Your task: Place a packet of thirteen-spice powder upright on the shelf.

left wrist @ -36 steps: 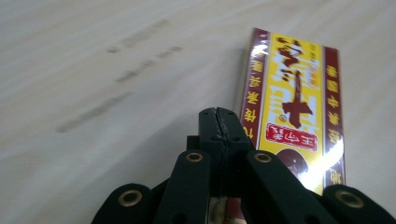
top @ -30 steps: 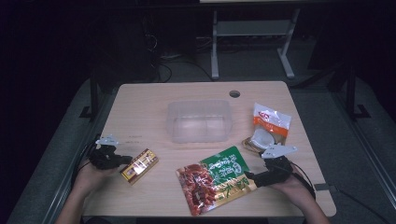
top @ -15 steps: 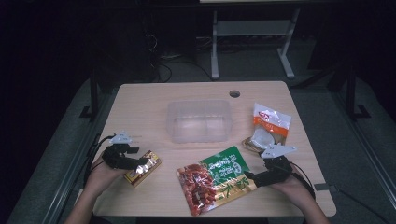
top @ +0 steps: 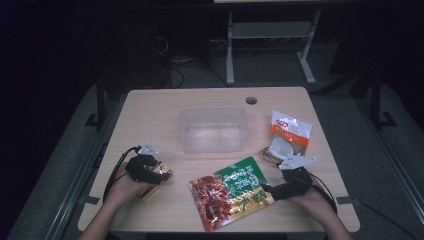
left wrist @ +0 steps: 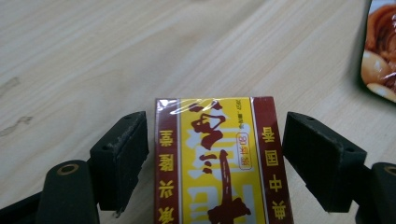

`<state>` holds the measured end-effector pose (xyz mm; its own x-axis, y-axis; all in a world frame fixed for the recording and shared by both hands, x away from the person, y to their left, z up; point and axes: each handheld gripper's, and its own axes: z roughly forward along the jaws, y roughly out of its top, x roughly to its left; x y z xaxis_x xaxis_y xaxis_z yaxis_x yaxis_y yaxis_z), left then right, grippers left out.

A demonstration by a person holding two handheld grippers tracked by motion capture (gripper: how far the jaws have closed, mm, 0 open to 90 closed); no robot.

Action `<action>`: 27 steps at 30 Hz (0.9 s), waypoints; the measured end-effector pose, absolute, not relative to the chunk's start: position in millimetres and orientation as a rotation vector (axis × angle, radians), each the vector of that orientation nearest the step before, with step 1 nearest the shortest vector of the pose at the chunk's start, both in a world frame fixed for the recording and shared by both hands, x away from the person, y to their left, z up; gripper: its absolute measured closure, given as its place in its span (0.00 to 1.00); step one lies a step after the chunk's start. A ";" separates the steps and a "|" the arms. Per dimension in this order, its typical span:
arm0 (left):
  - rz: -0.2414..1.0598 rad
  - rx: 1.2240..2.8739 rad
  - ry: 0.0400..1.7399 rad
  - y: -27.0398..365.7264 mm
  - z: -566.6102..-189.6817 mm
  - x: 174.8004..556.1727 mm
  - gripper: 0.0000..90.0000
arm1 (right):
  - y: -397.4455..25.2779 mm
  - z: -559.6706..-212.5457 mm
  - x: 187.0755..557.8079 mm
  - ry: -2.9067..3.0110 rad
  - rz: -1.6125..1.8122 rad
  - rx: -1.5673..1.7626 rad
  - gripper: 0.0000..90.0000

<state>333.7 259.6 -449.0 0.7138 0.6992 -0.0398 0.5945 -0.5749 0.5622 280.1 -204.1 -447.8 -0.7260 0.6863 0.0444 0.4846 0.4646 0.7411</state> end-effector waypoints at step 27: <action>0.208 2.325 0.905 258.0 -441.2 330.8 0.35 | -205.4 -446.9 280.1 2.467 1.121 1.002 0.08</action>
